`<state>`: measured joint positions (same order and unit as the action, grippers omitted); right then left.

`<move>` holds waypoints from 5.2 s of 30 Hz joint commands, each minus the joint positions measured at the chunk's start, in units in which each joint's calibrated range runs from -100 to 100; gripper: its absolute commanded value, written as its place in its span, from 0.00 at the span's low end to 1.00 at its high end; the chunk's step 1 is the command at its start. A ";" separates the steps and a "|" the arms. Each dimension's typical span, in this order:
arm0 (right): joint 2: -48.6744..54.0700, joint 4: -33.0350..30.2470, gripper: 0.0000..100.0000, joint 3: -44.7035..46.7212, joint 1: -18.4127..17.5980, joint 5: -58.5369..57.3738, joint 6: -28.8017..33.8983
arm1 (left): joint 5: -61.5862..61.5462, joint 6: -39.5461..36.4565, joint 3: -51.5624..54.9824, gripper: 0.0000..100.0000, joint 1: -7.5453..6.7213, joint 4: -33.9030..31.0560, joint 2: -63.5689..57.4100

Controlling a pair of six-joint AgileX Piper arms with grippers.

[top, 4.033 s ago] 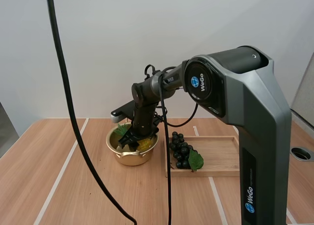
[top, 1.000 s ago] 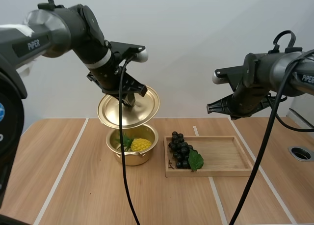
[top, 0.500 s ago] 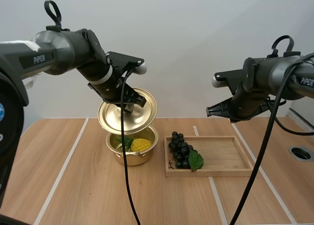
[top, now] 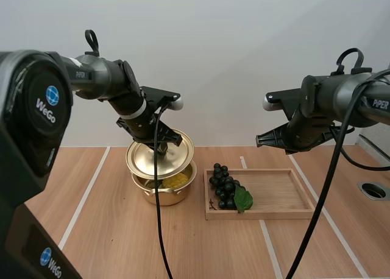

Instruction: Open the pot, put the pineapple inside, and close it

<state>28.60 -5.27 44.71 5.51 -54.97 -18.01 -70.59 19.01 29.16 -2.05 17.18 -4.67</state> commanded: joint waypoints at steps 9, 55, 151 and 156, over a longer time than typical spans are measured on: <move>0.53 -0.47 0.00 1.60 0.21 4.23 -0.59 | -2.09 0.90 0.04 0.00 0.19 2.53 0.87; 0.53 -0.47 0.00 1.60 0.21 4.18 -0.59 | -1.60 1.32 0.04 0.00 0.19 3.06 5.33; 33.36 -0.37 0.00 18.52 0.21 36.32 -2.13 | -13.28 -5.79 -14.41 0.00 0.10 -4.22 -56.26; 46.66 0.18 0.00 24.74 0.21 45.66 -2.13 | -12.42 -5.79 -3.18 0.00 0.20 -4.85 -65.03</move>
<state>70.55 -5.36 67.48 5.51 -14.20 -19.70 -83.44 13.90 21.57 -2.05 13.09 -66.68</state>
